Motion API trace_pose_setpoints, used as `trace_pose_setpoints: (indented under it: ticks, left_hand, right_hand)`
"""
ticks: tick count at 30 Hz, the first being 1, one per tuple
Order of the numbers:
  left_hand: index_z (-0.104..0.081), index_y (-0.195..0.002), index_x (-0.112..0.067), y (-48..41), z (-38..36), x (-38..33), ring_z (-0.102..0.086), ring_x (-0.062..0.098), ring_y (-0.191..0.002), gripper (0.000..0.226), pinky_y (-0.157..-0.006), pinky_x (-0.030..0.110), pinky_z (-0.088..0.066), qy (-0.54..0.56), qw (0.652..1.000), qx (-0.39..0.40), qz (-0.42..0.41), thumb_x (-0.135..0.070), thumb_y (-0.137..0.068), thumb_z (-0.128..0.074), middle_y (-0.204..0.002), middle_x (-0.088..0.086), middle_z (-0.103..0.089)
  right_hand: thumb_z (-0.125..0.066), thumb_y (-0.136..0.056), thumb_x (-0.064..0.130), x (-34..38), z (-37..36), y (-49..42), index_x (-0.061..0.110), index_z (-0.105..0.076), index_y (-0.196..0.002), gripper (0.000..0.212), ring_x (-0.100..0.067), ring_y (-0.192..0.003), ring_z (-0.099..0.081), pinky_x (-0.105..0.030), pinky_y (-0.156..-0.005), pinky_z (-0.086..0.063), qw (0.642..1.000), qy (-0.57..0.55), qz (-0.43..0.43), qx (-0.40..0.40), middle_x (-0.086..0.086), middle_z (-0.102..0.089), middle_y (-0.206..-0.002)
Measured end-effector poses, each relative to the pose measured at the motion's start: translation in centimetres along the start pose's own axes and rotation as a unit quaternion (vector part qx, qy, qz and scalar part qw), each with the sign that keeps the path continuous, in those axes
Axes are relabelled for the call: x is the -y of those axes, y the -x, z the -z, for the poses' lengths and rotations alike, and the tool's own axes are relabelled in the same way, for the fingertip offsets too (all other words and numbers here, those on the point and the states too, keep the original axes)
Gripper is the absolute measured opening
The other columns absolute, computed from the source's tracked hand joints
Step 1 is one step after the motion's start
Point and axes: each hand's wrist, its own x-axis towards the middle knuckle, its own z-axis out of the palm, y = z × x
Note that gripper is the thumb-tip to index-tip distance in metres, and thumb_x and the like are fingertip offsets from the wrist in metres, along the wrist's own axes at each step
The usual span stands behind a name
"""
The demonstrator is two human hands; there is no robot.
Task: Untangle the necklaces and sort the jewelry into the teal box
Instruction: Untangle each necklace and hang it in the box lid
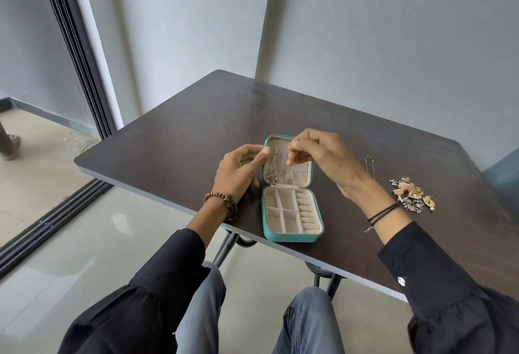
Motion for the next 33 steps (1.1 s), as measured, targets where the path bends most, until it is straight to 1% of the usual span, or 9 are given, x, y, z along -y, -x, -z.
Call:
trace_pose_setpoints:
  ticks: [5,7,11,16,20,24,26,30,33]
  left_hand:
    - [-0.072,-0.106,-0.016,0.0,0.1,0.0,-0.055,0.02,-0.052,0.03,-0.05,0.025,-0.048,0.038,0.999,0.002,-0.01,-0.042,-0.09,-0.069,-0.098,-0.002,-0.076]
    - [-0.072,-0.106,-0.014,0.0,0.1,-0.2,-0.054,0.018,-0.048,0.028,-0.045,0.019,-0.044,0.043,0.999,-0.001,-0.01,-0.038,-0.091,-0.068,-0.097,-0.001,-0.076]
    - [-0.072,-0.106,-0.014,0.0,0.0,-0.1,-0.055,0.021,-0.054,0.027,-0.046,0.023,-0.047,0.055,0.998,-0.001,-0.02,-0.036,-0.091,-0.069,-0.097,-0.001,-0.076]
    - [-0.071,-0.106,-0.015,-0.2,0.1,0.3,-0.058,0.028,-0.066,0.027,-0.052,0.03,-0.049,0.059,0.998,0.006,-0.037,-0.036,-0.091,-0.07,-0.101,0.001,-0.074]
    - [-0.07,-0.107,-0.016,-0.1,0.1,0.2,-0.058,0.028,-0.066,0.026,-0.053,0.031,-0.049,0.064,0.997,0.013,-0.047,-0.035,-0.091,-0.07,-0.102,0.0,-0.074]
    - [-0.069,-0.109,-0.015,0.0,0.1,-0.1,-0.06,0.028,-0.069,0.024,-0.051,0.03,-0.05,0.068,0.996,0.015,-0.054,-0.032,-0.091,-0.07,-0.102,-0.001,-0.074]
    - [-0.069,-0.109,-0.015,0.1,0.1,-0.1,-0.06,0.027,-0.069,0.024,-0.05,0.029,-0.05,0.07,0.996,0.016,-0.057,-0.03,-0.091,-0.069,-0.103,0.0,-0.073]
    - [-0.069,-0.111,-0.013,0.2,0.1,-0.2,-0.058,0.021,-0.065,0.025,-0.051,0.029,-0.05,0.072,0.995,0.017,-0.06,-0.029,-0.092,-0.069,-0.103,0.0,-0.073]
    - [-0.068,-0.112,-0.013,0.2,0.1,-0.2,-0.057,0.019,-0.063,0.025,-0.051,0.027,-0.049,0.072,0.995,0.014,-0.062,-0.028,-0.092,-0.069,-0.103,0.0,-0.073]
  right_hand:
    - [-0.062,-0.096,0.017,0.7,0.6,0.2,0.01,-0.07,-0.083,0.017,-0.014,-0.08,-0.072,-0.026,-0.08,-0.056,0.994,0.099,0.038,-0.017,-0.004,-0.075,-0.081]
    - [-0.065,-0.094,0.021,0.3,0.7,0.2,0.016,-0.07,-0.082,0.013,-0.008,-0.076,-0.067,-0.022,-0.073,-0.052,0.975,0.205,0.073,-0.052,0.004,-0.071,-0.079]
    - [-0.066,-0.095,0.03,-1.1,0.7,0.3,0.021,-0.07,-0.089,0.011,-0.01,-0.07,-0.057,-0.023,-0.068,-0.049,0.926,0.341,0.14,-0.085,0.009,-0.056,-0.091]
    - [-0.062,-0.1,0.028,-1.9,0.1,0.4,0.018,-0.071,-0.1,0.013,-0.014,-0.068,-0.053,-0.037,-0.06,-0.056,0.882,0.409,0.19,-0.138,0.003,-0.052,-0.098]
    - [-0.065,-0.099,0.025,-2.0,-0.8,0.7,0.016,-0.072,-0.099,0.012,-0.016,-0.074,-0.056,-0.028,-0.049,-0.05,0.829,0.477,0.227,-0.184,-0.002,-0.055,-0.096]
    - [-0.07,-0.095,0.02,-2.1,-1.5,0.8,0.016,-0.072,-0.094,0.005,-0.016,-0.075,-0.056,-0.028,-0.044,-0.049,0.792,0.522,0.234,-0.211,-0.002,-0.056,-0.093]
    - [-0.074,-0.092,0.018,-2.2,-1.7,0.8,0.017,-0.072,-0.09,0.003,-0.015,-0.076,-0.057,-0.024,-0.042,-0.042,0.776,0.545,0.224,-0.224,0.001,-0.056,-0.091]
    - [-0.07,-0.095,0.028,-2.0,-2.0,0.9,0.021,-0.072,-0.082,0.015,-0.013,-0.072,-0.057,-0.02,-0.047,-0.026,0.761,0.559,0.2,-0.26,0.005,-0.058,-0.088]
    - [-0.068,-0.096,0.033,-1.9,-1.9,0.9,0.021,-0.074,-0.086,0.017,-0.014,-0.071,-0.059,-0.02,-0.049,-0.028,0.766,0.548,0.199,-0.271,0.005,-0.06,-0.089]
